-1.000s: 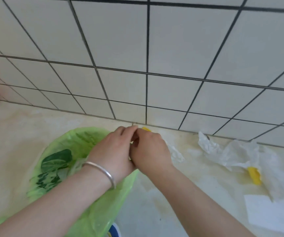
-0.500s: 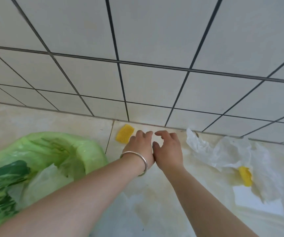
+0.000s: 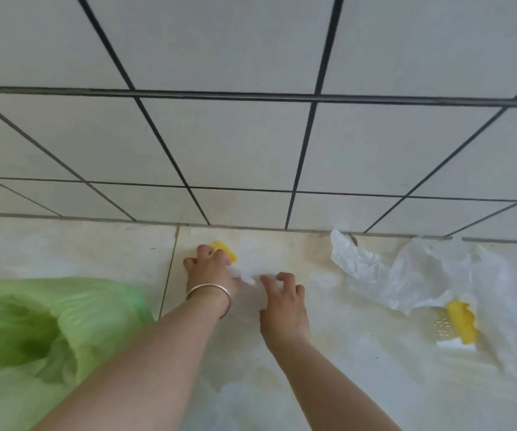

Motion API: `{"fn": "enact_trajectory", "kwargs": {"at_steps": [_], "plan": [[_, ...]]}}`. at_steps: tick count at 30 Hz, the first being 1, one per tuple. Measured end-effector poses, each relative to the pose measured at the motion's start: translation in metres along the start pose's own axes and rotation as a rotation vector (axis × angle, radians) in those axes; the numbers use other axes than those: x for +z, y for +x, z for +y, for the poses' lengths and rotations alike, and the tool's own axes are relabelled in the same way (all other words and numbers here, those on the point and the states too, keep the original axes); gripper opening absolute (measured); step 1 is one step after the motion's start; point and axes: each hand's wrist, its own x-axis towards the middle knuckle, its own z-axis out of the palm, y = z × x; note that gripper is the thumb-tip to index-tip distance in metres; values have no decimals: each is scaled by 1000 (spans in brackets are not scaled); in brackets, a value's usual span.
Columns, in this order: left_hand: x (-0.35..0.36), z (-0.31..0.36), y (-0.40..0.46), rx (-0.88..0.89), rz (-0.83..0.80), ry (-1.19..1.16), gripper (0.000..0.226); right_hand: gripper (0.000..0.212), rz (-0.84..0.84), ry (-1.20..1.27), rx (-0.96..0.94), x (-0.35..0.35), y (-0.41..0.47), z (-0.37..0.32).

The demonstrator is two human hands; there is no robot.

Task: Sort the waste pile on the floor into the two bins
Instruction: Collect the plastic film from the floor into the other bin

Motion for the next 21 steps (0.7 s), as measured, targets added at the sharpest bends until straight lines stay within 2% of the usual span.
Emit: {"fn": "enact_trajectory", "kwargs": {"at_steps": [2, 5, 8, 10, 12, 14, 21], "plan": [[13, -1, -8, 35, 60, 4, 29, 59, 20, 100, 19, 4, -2, 3], [31, 9, -26, 56, 41, -77, 26, 41, 56, 327, 120, 7, -6, 7], [34, 35, -47, 1, -68, -425, 24, 21, 141, 711, 266, -4, -15, 11], [29, 55, -61, -91, -158, -685, 34, 17, 170, 894, 314, -17, -23, 19], [24, 74, -75, -112, -225, -867, 48, 16, 177, 976, 306, -35, -33, 31], [21, 94, -88, -64, -259, -929, 53, 14, 176, 1050, 295, -53, -43, 42], [30, 151, -115, -117, -404, -1183, 31, 17, 190, 1175, 253, -103, -81, 86]]}}
